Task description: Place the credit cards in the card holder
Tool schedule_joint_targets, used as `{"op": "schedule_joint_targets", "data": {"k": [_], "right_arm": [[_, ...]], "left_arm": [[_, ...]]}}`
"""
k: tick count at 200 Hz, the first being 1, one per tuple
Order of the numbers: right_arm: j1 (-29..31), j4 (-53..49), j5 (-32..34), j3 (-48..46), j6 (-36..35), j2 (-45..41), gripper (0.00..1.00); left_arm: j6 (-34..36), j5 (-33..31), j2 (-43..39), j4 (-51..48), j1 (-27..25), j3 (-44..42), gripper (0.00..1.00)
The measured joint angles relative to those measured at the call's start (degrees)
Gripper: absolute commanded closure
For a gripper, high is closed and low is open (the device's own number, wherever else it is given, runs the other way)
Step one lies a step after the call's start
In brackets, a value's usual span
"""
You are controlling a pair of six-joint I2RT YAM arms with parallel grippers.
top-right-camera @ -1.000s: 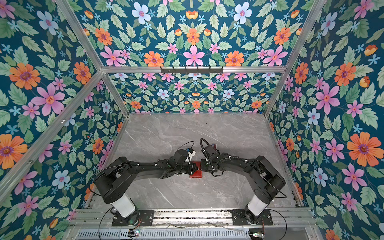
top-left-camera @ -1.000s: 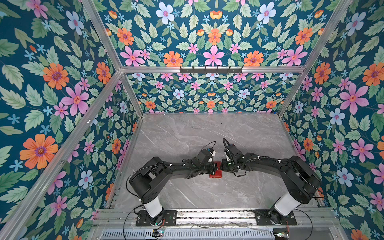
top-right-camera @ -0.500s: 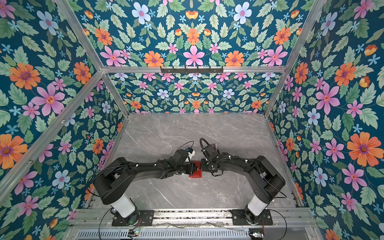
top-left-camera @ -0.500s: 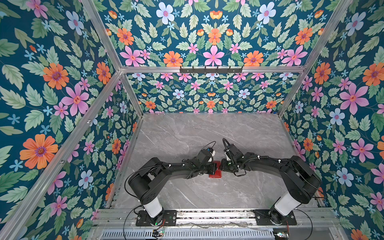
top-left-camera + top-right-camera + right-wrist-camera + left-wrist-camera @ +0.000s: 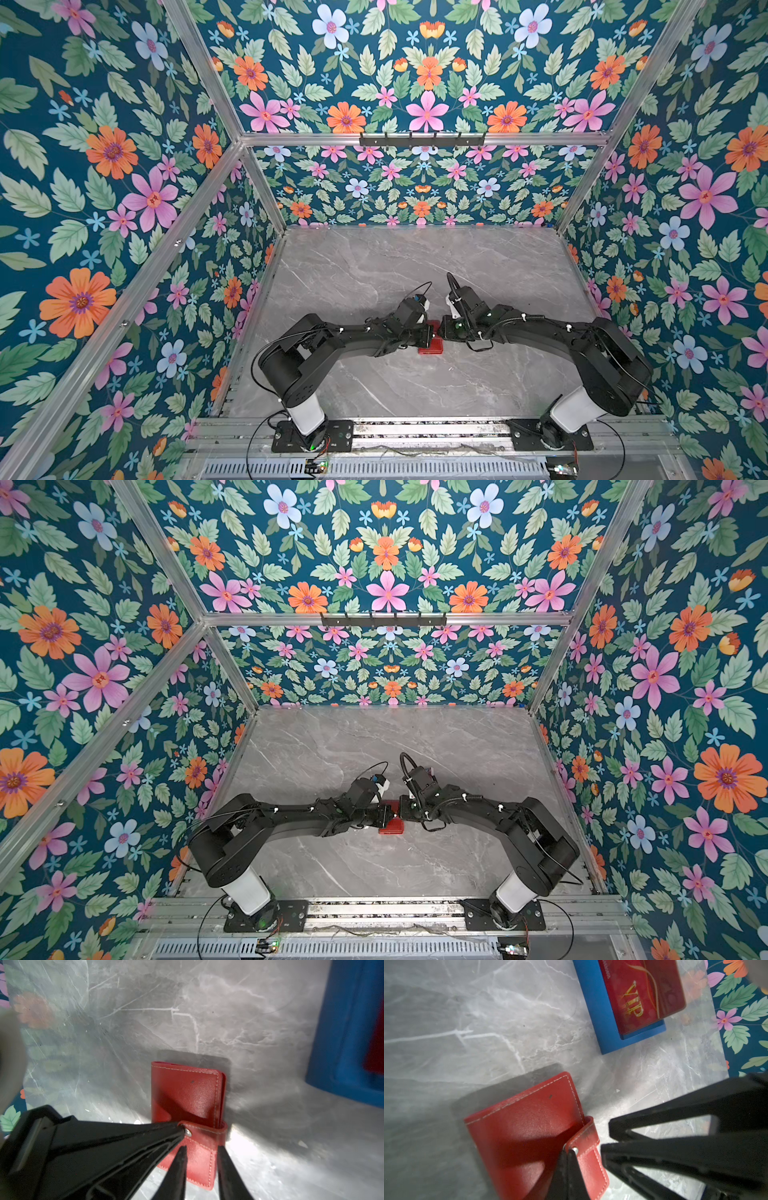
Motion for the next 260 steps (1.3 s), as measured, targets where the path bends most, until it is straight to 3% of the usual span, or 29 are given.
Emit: {"op": "schedule_joint_targets", "data": {"k": [99,174,238,260], "right_arm": [[-0.1,2.2,-1.5,3.3,0.2,6.3,0.89],[-0.1,4.6,-1.5,3.2,0.2,7.8,0.9],[0.1,2.8,-0.9,1.8,0.3,4.8,0.82],[0.0,1.0,-0.1,1.5,0.3,3.2,0.79]], "left_arm": [[-0.4,-0.7,-0.1,-0.6,0.0,0.1,1.0],[-0.9,-1.0,0.0,-1.1,0.1,0.1,1.0],[-0.5,-1.9,-2.2,-2.8,0.0,0.1,0.81],[0.1,-2.4,-3.6,-2.8,0.1,0.1,0.79]]}}
